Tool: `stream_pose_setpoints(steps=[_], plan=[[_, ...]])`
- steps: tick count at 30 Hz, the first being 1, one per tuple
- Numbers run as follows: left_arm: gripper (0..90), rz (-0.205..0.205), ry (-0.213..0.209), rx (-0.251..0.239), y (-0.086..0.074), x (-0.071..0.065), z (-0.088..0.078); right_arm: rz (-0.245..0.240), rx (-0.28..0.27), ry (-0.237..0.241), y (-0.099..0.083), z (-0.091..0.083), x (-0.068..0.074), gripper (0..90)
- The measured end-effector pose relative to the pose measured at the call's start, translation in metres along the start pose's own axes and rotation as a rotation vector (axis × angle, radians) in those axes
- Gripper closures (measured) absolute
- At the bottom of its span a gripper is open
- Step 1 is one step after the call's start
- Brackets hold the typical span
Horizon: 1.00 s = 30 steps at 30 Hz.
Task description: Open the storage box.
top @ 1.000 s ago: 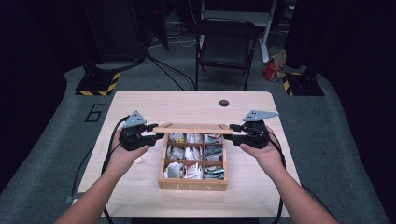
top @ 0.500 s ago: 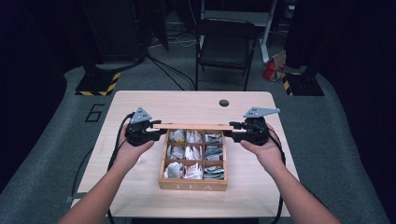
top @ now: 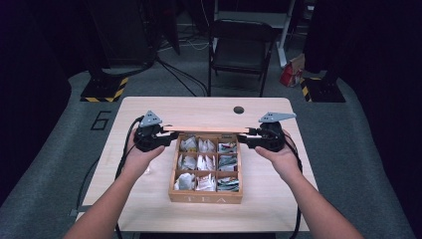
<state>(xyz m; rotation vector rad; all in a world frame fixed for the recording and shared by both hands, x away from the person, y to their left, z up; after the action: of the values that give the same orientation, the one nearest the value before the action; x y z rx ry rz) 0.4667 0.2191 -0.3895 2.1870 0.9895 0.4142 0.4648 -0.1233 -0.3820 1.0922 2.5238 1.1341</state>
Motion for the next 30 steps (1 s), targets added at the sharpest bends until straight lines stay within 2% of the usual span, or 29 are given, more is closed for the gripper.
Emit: stream_pose_setpoints(steps=[8,14,23,30], plan=[[59.1,-0.012,-0.003,-0.004,0.007,0.004,0.001,0.015,-0.014,-0.015,0.002,0.006,-0.010,52.2],[59.1,-0.022,-0.012,-0.024,0.009,0.007,0.002,0.010,0.005,-0.031,0.003,0.013,-0.013,52.4],[59.4,-0.020,-0.017,-0.011,0.014,0.011,0.003,0.005,0.011,-0.078,0.006,0.022,-0.016,53.5],[59.8,-0.040,-0.010,-0.020,0.017,0.012,0.004,0.022,-0.007,-0.100,0.011,0.025,-0.017,56.4]])
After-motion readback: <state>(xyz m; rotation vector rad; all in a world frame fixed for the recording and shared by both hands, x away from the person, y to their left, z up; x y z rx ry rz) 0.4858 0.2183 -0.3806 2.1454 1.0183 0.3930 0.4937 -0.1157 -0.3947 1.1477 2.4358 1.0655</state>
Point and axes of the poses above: each handheld gripper's, and its own axes: z roughly forward along the jaws, y roughly out of its top, x roughly to its left, the point moved 3 cm from there along z, roughly forward along the jaws, and after that the axes turned 14 degrees about x, right-handed, at the moved point
